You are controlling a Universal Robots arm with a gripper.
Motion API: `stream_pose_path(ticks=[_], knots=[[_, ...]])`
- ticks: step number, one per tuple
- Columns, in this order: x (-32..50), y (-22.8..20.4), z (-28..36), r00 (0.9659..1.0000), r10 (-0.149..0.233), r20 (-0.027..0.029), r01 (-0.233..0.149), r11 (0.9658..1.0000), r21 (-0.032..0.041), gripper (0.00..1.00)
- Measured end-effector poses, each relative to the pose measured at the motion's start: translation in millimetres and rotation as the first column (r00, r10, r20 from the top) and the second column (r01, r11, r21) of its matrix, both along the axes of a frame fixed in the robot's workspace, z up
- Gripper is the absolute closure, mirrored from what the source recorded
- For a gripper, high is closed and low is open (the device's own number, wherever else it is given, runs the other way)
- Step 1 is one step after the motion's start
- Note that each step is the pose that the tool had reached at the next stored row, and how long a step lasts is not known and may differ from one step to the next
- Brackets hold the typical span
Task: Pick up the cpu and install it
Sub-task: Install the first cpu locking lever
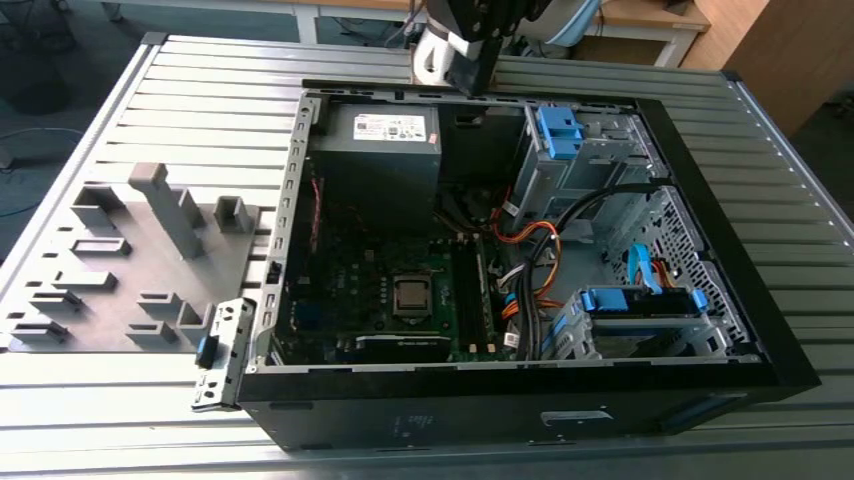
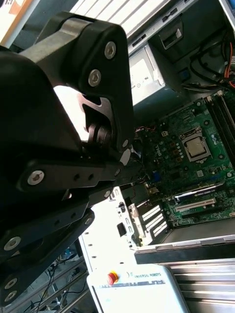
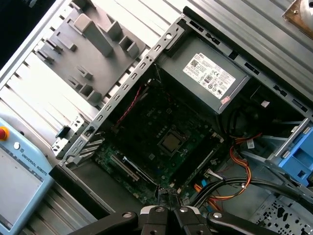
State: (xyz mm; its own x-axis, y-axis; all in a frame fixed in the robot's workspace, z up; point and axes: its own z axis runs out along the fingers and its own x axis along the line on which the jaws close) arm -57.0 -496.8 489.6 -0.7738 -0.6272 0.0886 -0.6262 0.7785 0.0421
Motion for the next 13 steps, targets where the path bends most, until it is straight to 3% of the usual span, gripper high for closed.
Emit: stream_pose_path(ticks=[13], knots=[[0.0, 0.0, -1.0, 1.0, 0.0, 0.0, 0.0, 1.0, 0.0, 0.89]])
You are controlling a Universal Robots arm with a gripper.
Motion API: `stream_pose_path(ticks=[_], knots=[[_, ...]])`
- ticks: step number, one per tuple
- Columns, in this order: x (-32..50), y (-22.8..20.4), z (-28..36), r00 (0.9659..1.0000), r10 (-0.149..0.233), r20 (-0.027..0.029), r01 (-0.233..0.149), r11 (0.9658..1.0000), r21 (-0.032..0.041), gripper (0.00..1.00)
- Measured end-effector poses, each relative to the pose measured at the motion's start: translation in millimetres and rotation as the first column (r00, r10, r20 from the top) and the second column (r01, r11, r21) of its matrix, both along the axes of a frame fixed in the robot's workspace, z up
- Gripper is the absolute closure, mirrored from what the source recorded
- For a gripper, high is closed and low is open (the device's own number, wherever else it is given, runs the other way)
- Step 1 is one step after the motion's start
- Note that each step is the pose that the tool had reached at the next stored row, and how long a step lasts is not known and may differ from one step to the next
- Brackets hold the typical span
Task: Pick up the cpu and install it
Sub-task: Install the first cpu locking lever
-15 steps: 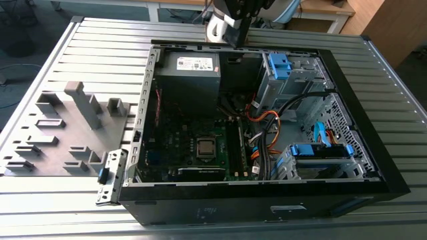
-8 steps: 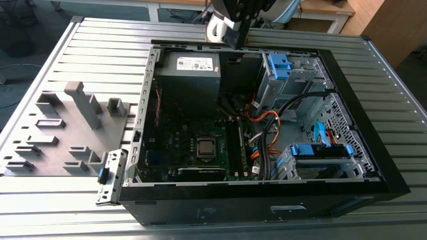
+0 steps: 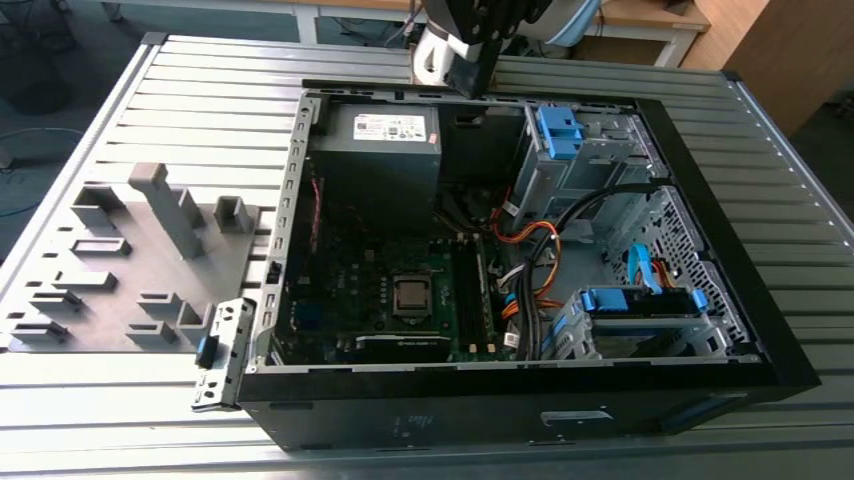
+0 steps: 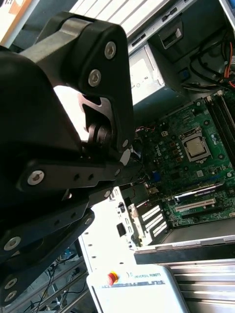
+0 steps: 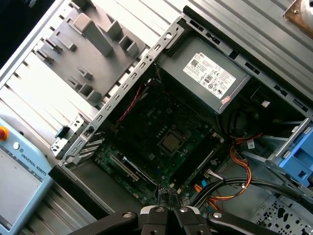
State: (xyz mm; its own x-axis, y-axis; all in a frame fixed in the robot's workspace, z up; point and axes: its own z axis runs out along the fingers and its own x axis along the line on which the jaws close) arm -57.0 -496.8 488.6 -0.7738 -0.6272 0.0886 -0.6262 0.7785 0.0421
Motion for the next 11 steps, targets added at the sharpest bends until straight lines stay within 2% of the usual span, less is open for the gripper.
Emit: stream_pose_path(ticks=[4, 7, 11], knots=[[0.0, 0.0, -0.7, 0.9999, 0.013, 0.0013, -0.013, 0.9999, 0.0003, 0.89], [0.0, 0.0, -1.9, 0.9991, 0.042, 0.004, -0.042, 0.9991, 0.0, 0.89], [0.0, 0.1, -5.2, 0.9962, 0.087, 0.0071, -0.087, 0.9962, -0.0002, 0.89]])
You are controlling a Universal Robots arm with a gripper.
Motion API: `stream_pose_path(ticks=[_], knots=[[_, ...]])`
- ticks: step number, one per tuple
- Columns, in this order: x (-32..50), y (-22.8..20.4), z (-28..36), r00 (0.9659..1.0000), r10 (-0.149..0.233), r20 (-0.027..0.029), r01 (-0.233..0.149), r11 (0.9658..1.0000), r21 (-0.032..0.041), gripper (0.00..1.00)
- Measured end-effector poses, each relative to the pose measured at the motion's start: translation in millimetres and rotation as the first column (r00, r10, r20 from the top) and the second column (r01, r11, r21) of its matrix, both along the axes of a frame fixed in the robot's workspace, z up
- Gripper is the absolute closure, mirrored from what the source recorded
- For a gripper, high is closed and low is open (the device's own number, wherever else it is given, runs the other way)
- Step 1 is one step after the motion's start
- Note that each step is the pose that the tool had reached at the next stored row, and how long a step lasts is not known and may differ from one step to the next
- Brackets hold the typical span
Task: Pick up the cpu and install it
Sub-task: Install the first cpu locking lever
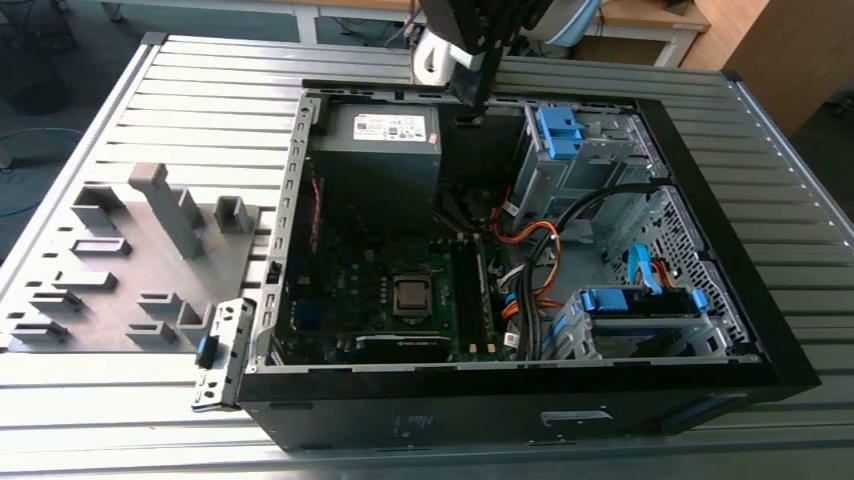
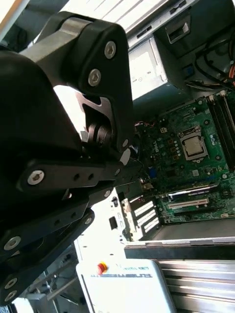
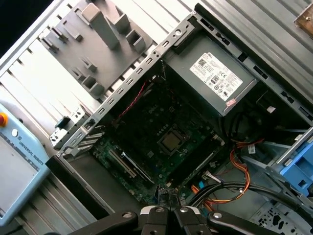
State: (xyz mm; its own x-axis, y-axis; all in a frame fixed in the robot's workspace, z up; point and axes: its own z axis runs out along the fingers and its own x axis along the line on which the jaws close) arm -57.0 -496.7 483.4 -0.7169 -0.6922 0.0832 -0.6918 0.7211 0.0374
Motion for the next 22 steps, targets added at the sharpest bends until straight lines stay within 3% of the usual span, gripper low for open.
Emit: stream_pose_path(ticks=[5, 11, 22], knots=[[0.0, 0.0, -1.8, 0.9989, 0.047, 0.0024, -0.047, 0.9989, 0.0004, 0.89], [0.0, 0.0, -2.3, 0.995, 0.1, 0.0026, -0.1, 0.995, 0.0006, 0.89], [0.0, 0.0, -4.0, 0.9943, 0.107, 0.0027, -0.107, 0.9943, 0.0007, 0.89]])
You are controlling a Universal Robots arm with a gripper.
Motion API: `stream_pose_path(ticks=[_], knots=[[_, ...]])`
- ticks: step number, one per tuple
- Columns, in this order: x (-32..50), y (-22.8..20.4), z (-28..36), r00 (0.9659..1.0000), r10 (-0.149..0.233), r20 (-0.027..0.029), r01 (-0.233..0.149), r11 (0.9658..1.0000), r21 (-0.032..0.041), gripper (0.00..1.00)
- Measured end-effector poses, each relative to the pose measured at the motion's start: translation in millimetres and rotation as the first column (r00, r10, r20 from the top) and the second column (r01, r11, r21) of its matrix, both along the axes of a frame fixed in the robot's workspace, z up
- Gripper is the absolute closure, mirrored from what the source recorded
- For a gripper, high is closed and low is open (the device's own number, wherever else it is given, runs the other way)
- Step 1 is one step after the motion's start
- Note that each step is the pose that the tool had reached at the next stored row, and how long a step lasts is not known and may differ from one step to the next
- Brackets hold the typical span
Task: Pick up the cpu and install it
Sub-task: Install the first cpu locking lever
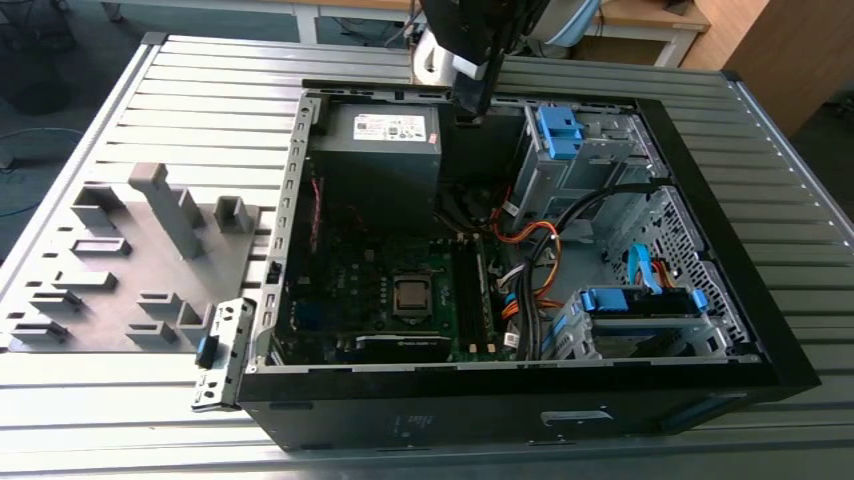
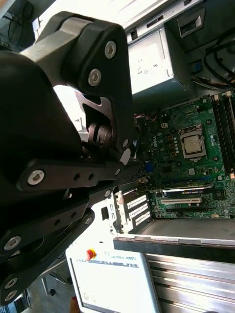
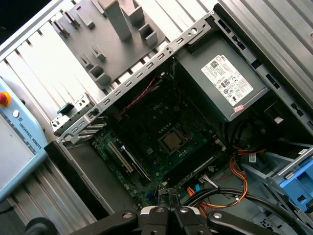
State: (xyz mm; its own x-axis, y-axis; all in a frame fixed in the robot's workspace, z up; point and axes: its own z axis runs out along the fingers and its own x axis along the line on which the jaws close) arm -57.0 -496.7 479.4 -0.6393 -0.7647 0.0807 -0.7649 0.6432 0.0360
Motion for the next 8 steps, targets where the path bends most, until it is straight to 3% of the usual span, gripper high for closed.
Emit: stream_pose_path(ticks=[4, 8], knots=[[0.0, 0.0, -0.5, 1.0, 0.0, 0.0, 0.0, 1.0, 0.0001, 0.89], [0.0, 0.0, -5.8, 1.0, 0.0, 0.0011, 0.0, 1.0, 0.0, 0.89]])
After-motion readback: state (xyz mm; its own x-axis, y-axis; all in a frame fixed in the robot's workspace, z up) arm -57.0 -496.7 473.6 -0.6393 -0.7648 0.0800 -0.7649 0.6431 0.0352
